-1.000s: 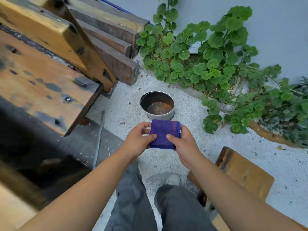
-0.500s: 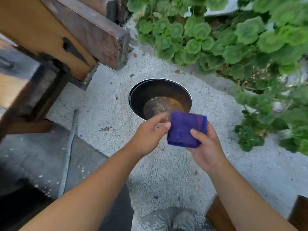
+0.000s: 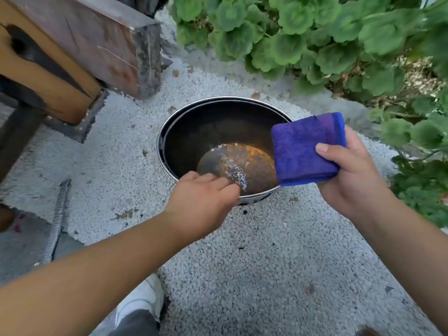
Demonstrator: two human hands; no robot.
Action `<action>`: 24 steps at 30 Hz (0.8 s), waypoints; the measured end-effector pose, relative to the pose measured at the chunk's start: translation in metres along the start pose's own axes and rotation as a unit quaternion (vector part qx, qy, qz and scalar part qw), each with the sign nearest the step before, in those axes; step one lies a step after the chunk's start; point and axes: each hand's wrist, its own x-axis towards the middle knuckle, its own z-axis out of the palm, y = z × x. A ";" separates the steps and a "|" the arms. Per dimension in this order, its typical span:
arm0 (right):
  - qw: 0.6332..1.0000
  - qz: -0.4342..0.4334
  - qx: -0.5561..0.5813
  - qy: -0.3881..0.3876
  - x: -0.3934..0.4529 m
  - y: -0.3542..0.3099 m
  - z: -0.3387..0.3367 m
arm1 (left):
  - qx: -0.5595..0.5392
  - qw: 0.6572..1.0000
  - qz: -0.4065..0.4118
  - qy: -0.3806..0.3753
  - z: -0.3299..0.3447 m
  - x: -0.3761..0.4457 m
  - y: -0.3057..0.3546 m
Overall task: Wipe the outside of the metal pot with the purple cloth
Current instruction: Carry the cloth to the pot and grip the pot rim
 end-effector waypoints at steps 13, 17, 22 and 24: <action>0.998 -0.029 0.033 0.040 -0.001 -0.021 0.023 | 0.019 0.998 -0.026 -0.053 -0.019 0.017 -0.017; 0.997 -0.068 0.026 0.034 -0.004 -0.046 0.032 | -0.085 0.991 -0.104 -0.019 -0.054 0.029 -0.040; 0.987 -0.158 0.012 0.030 -0.008 -0.058 0.033 | -0.363 0.898 -0.248 -0.009 -0.061 -0.012 -0.063; 0.977 -0.185 -0.101 0.044 -0.009 -0.047 0.037 | -0.439 0.847 -0.301 -0.007 -0.040 -0.042 -0.058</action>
